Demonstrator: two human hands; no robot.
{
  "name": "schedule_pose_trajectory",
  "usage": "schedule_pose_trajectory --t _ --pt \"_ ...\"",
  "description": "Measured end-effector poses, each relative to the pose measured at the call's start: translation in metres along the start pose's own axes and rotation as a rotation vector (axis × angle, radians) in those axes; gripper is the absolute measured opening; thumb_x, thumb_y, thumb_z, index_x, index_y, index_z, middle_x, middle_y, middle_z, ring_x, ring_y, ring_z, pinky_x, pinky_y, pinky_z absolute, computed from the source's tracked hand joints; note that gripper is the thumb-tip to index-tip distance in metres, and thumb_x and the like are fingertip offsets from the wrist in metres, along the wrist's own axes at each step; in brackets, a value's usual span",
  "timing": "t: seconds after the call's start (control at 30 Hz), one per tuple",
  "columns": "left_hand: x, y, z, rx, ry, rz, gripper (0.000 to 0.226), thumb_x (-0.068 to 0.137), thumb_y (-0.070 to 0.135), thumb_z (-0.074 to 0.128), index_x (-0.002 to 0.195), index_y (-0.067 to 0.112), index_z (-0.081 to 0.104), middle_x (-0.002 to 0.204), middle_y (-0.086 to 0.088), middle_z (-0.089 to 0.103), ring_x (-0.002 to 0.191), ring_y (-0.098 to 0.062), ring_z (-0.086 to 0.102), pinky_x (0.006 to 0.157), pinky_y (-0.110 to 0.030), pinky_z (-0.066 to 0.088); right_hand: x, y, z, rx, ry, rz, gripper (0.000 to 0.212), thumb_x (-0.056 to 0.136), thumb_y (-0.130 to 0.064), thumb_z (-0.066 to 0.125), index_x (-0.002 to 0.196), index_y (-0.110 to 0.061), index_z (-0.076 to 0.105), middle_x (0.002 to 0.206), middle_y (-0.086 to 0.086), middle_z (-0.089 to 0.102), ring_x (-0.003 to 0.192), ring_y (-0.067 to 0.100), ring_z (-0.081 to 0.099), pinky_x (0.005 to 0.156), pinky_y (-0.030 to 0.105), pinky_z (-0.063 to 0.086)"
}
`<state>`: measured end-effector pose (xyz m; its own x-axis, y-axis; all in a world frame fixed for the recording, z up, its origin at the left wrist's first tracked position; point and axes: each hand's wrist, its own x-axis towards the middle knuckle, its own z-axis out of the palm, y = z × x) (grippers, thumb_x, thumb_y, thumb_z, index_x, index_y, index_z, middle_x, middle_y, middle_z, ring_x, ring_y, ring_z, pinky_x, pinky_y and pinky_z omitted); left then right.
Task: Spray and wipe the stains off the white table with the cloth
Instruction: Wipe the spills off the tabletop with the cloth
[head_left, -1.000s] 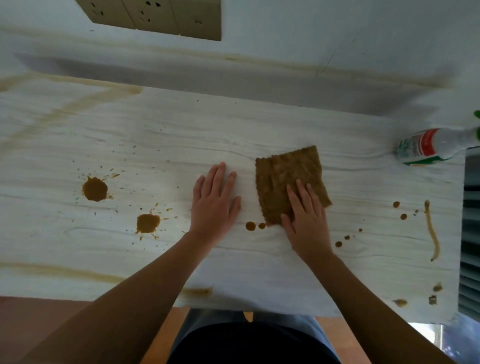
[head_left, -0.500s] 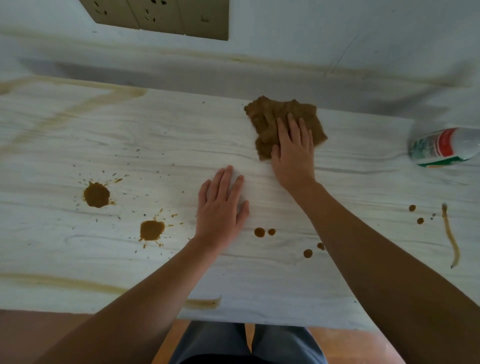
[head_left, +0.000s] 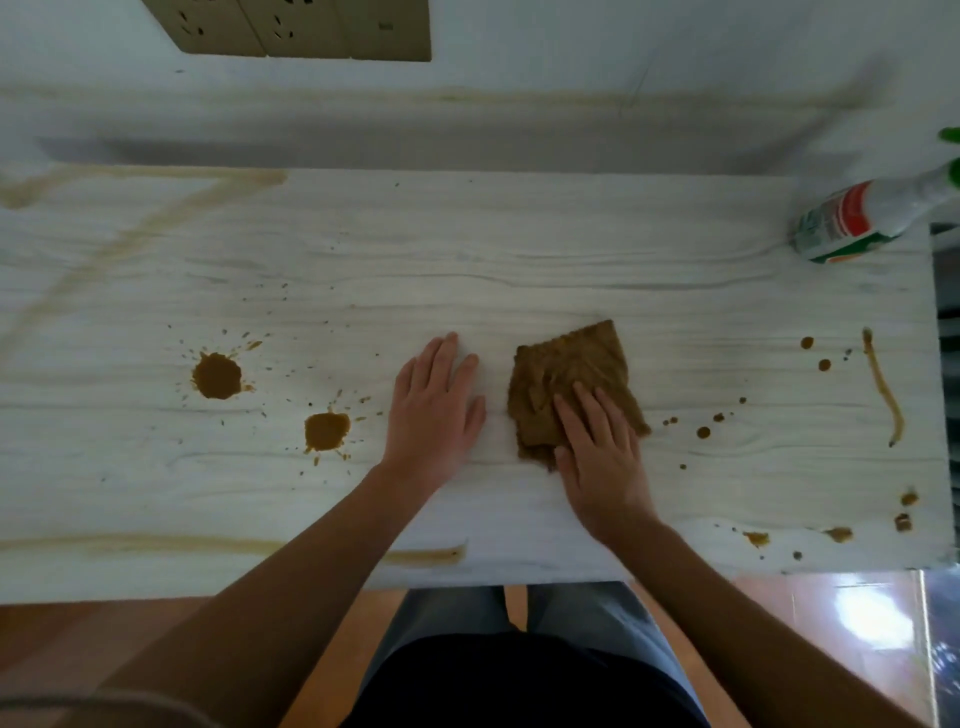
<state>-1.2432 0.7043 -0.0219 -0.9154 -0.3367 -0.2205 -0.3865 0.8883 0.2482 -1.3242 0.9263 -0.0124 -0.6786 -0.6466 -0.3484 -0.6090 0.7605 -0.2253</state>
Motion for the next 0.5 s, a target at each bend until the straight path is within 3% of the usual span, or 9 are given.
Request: schedule_pose_trajectory --t 0.13,0.3,0.5 --pt "-0.019 -0.001 -0.002 -0.015 0.032 -0.008 0.052 0.102 0.038 0.046 0.146 0.012 0.047 0.162 -0.017 0.032 0.151 -0.033 0.028 0.119 -0.048 0.031 0.055 0.002 -0.015 -0.029 0.049 -0.036 0.063 0.101 -0.031 0.047 0.159 -0.016 0.025 0.165 0.013 0.020 0.154 0.033 0.011 0.125 0.050 0.010" --pt "-0.032 -0.004 -0.009 -0.020 0.081 -0.058 0.052 0.103 0.038 0.044 0.148 0.013 0.041 0.163 -0.015 0.030 0.151 -0.032 0.027 0.120 -0.046 0.027 0.104 -0.031 -0.017 -0.012 0.084 0.031 0.061 0.103 -0.032 0.040 0.160 -0.020 0.022 0.167 0.013 0.014 0.155 0.034 0.006 0.125 0.050 0.004" --pt "-0.047 0.005 -0.006 -0.033 0.044 -0.065 0.054 0.103 0.037 0.046 0.150 0.013 0.039 0.161 -0.015 0.034 0.150 -0.032 0.031 0.118 -0.047 0.032 0.041 -0.046 0.012 -0.026 0.056 -0.090 0.064 0.099 -0.029 0.043 0.159 -0.020 0.021 0.167 0.010 0.014 0.155 0.030 0.006 0.126 0.048 0.007"
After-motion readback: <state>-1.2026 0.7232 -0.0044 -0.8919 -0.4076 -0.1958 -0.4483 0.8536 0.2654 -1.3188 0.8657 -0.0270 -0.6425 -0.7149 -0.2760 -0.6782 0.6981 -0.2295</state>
